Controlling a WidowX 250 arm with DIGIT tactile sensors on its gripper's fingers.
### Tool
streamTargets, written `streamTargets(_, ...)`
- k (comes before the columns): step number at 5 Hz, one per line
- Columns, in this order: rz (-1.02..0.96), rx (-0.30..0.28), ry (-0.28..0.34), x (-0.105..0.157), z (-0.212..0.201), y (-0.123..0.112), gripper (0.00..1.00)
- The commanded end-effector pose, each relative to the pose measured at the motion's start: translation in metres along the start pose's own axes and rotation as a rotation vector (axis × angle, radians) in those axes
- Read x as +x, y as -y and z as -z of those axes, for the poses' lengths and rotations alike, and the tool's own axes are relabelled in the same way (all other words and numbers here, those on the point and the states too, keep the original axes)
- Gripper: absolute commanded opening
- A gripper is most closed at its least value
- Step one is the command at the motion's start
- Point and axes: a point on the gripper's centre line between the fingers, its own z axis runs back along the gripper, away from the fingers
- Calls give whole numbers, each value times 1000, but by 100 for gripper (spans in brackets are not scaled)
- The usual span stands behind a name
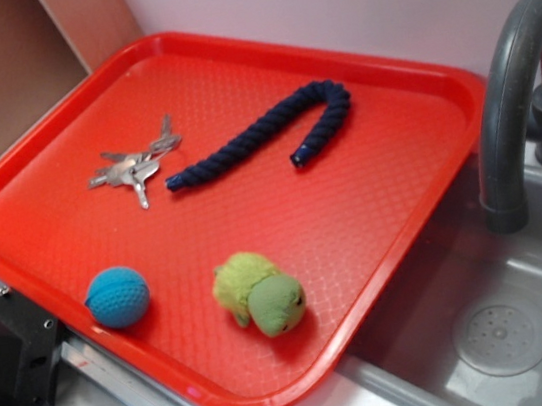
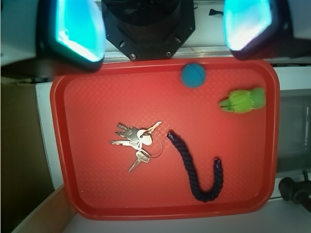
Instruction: Grab the green animal.
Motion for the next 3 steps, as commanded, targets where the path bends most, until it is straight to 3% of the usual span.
streamTargets(1, 0, 0, 0, 0, 0, 0, 100)
streamTargets(2, 247, -65, 57, 26, 20, 14, 100)
streamTargets(3, 493, -115, 46, 40, 32, 32, 100)
